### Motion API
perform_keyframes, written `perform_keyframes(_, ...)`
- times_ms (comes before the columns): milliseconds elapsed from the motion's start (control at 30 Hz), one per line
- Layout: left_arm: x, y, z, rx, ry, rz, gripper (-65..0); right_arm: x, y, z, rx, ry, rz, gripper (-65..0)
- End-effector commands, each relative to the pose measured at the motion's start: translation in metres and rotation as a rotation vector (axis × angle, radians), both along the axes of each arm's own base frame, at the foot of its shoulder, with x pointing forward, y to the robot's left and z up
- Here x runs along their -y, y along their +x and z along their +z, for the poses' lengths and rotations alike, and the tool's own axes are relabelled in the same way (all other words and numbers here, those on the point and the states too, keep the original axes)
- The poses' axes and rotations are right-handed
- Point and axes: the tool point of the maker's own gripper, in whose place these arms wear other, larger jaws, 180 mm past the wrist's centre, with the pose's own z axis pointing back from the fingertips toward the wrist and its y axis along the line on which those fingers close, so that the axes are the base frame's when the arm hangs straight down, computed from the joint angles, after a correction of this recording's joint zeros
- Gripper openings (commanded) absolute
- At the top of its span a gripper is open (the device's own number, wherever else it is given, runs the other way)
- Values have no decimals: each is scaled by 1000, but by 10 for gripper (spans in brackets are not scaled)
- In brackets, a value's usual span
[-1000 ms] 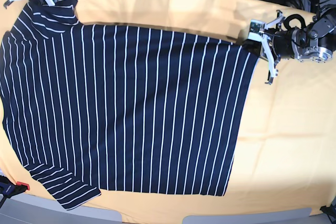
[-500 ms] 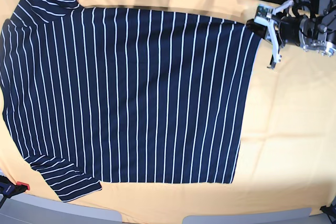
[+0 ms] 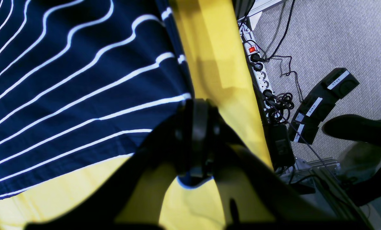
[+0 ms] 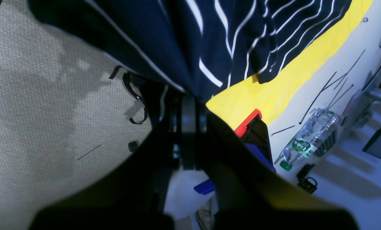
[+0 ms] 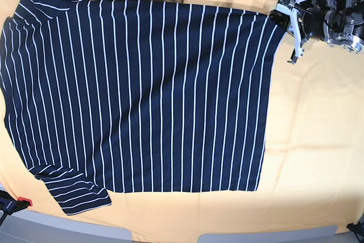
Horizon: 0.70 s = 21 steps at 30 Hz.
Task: Fold the T-shirt properly
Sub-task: 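Pull the shirt toward the robot with both grippers to flatten it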
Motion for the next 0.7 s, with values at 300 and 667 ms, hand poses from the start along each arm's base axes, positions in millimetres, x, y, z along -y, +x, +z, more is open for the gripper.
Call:
perform_keyframes(300, -2, 1, 6, 3, 1, -3, -650, 7, -14, 1, -51, -20, -71, -650)
perform_keyframes(667, 1, -1, 8, -19, -20, 13, -650, 11, 0, 9, 13, -67, -15, -650)
